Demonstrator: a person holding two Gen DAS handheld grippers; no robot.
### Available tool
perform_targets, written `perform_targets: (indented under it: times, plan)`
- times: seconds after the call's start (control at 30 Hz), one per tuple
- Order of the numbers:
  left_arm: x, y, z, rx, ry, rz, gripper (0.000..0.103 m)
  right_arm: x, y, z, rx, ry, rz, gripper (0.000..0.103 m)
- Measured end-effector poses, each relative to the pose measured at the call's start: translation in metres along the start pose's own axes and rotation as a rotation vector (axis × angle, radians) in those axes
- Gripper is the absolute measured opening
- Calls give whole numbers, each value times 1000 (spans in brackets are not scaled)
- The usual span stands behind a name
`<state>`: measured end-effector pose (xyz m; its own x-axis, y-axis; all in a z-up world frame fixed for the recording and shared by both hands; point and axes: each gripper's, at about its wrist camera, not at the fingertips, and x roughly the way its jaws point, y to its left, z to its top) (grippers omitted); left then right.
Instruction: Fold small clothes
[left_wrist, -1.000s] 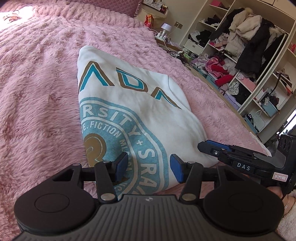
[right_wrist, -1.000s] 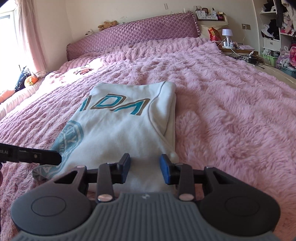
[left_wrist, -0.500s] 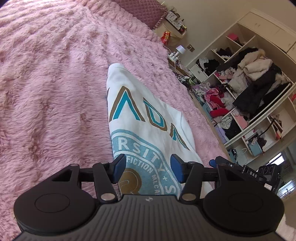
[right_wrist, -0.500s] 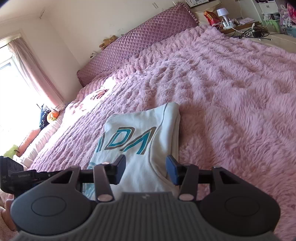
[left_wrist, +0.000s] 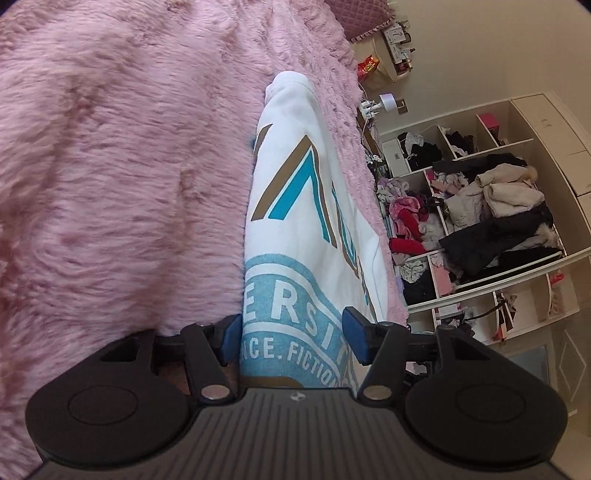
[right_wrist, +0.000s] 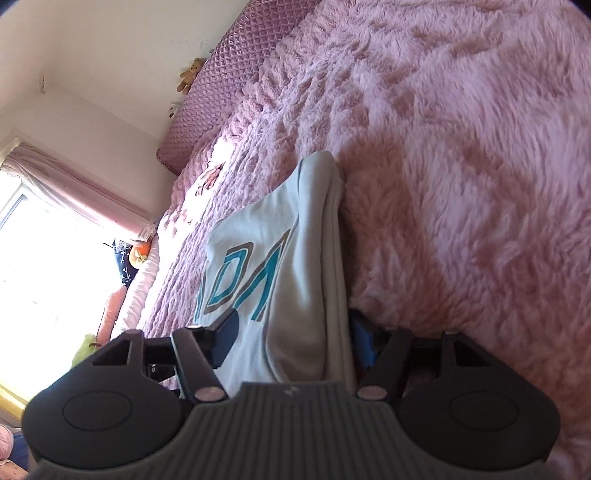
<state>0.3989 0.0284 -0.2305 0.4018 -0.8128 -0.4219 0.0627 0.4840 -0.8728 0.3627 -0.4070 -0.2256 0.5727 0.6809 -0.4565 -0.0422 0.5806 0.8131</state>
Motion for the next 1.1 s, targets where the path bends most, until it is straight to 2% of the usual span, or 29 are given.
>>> perform_targets:
  times: [0.17, 0.33, 0.53, 0.57, 0.6, 0.63, 0.7, 0.8, 0.97, 1.1]
  plan:
    - [23, -3, 12, 4, 15, -20, 73, 23, 8, 4, -22, 21, 13, 66]
    - [47, 3, 21, -49, 32, -92, 73, 45, 10, 9, -2, 25, 32, 68]
    - [58, -2, 25, -61, 40, -63, 71, 53, 16, 11, 2, 26, 28, 72]
    - [57, -3, 24, -58, 39, -46, 65, 54, 18, 11, 4, 24, 17, 71]
    - [55, -6, 23, -47, 36, -31, 59, 55, 21, 11, -2, 16, -1, 57]
    - [54, -8, 22, -36, 33, -27, 56, 55, 23, 11, -8, 12, -27, 37]
    - [47, -14, 20, -16, 33, -30, 43, 56, 25, 12, -6, 18, -88, 28]
    - [36, -25, 19, 0, 15, -40, 34, 49, 35, 14, 16, -3, -93, 25]
    - [6, -60, 18, 63, -15, -65, 34, 30, 76, 16, -24, -35, -85, 25]
    - [-38, -85, 19, 106, -47, -86, 34, 13, 124, 12, -68, -59, -29, 25]
